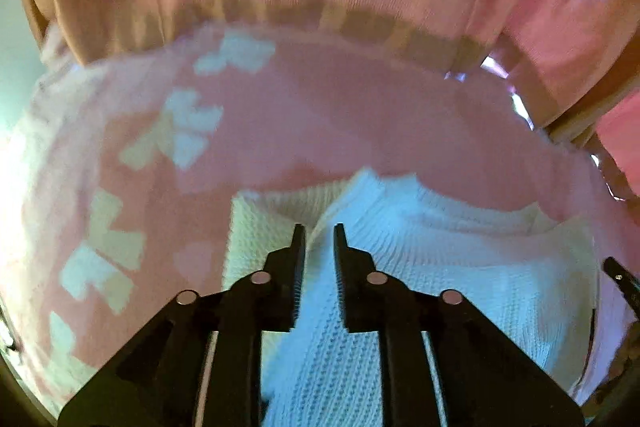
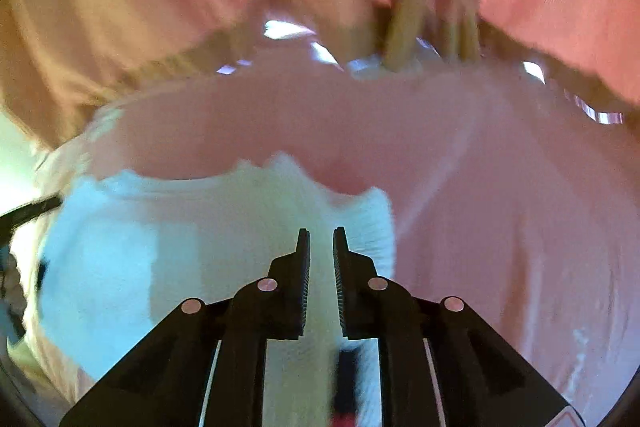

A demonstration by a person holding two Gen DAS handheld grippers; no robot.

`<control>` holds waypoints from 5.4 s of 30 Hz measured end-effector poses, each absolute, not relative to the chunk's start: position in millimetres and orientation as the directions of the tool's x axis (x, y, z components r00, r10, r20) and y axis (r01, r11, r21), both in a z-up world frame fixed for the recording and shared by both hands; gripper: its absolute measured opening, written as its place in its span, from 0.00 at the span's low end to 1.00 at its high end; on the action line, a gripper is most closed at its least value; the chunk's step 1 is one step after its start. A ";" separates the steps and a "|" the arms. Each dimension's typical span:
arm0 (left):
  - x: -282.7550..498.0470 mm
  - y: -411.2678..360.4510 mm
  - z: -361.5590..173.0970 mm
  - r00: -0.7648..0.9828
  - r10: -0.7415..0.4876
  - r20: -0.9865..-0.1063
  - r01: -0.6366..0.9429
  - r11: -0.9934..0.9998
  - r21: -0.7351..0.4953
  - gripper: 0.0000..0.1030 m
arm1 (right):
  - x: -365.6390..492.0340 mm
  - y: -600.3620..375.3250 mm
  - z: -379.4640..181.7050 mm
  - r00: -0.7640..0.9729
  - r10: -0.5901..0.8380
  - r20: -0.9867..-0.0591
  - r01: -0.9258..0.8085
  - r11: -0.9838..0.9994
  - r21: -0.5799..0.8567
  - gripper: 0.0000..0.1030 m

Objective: Fold small clothes

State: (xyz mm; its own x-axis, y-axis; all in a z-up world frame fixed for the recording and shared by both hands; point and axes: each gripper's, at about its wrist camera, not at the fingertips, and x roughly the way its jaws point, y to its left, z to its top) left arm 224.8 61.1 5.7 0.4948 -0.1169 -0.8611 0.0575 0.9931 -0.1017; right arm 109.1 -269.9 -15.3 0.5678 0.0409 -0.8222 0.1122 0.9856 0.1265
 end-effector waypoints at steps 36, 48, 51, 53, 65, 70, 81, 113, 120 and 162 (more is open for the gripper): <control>101.8 135.5 -52.2 0.340 -0.176 -0.924 -0.136 0.963 -0.234 0.90 | -14.8 -289.5 -92.1 0.419 0.193 -0.887 0.289 0.898 0.332 0.72; 104.0 122.9 -30.5 0.289 -0.289 -0.913 -0.061 0.946 -0.319 0.15 | 0.1 -278.5 -55.9 0.517 0.270 -0.812 0.221 0.874 0.432 0.12; 78.8 133.3 -3.5 0.287 -0.329 -0.900 -0.041 0.934 -0.355 0.14 | -30.2 -285.6 -13.6 0.565 0.276 -0.778 0.164 0.886 0.434 0.11; 55.4 139.1 5.2 0.248 -0.333 -0.910 -0.038 0.935 -0.353 0.14 | -55.1 -291.7 -3.8 0.557 0.250 -0.792 0.168 0.900 0.403 0.11; 21.3 138.9 12.6 0.322 -0.200 -0.925 -0.065 0.970 -0.233 0.48 | -84.5 -309.9 -26.7 0.459 0.048 -0.887 0.298 0.932 0.205 0.38; 75.4 104.0 38.9 0.460 -0.145 -0.876 0.041 0.989 -0.142 0.70 | -17.4 -278.1 -15.3 0.500 0.103 -0.860 0.119 0.975 0.186 0.42; 165.2 54.0 -39.2 0.314 -0.098 -0.944 0.142 0.988 -0.055 0.09 | 66.0 -260.0 -84.3 0.398 0.079 -0.914 0.054 0.992 0.110 0.11; 129.9 132.3 14.0 0.455 -0.233 -0.860 -0.037 0.959 -0.279 0.61 | 26.2 -198.7 -40.4 0.470 0.204 -0.859 -0.097 0.979 0.179 0.01; 93.3 162.2 -32.2 0.322 -0.271 -0.907 -0.141 0.934 -0.329 0.63 | 35.7 -115.1 -42.9 0.397 0.327 -0.858 -0.279 0.933 0.226 0.01; 26.4 -166.2 36.8 0.229 -0.522 -0.822 0.416 0.816 -0.402 0.31 | 32.2 -352.9 -33.7 0.477 0.334 -0.813 0.127 0.889 0.440 0.15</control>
State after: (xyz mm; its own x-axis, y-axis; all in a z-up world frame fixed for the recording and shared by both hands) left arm 26.4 -166.2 36.8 0.2290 -0.5219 -0.8217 0.4162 0.8156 -0.4020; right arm 32.2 -352.9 -33.7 0.4773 0.3343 -0.8127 0.1268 0.8889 0.4402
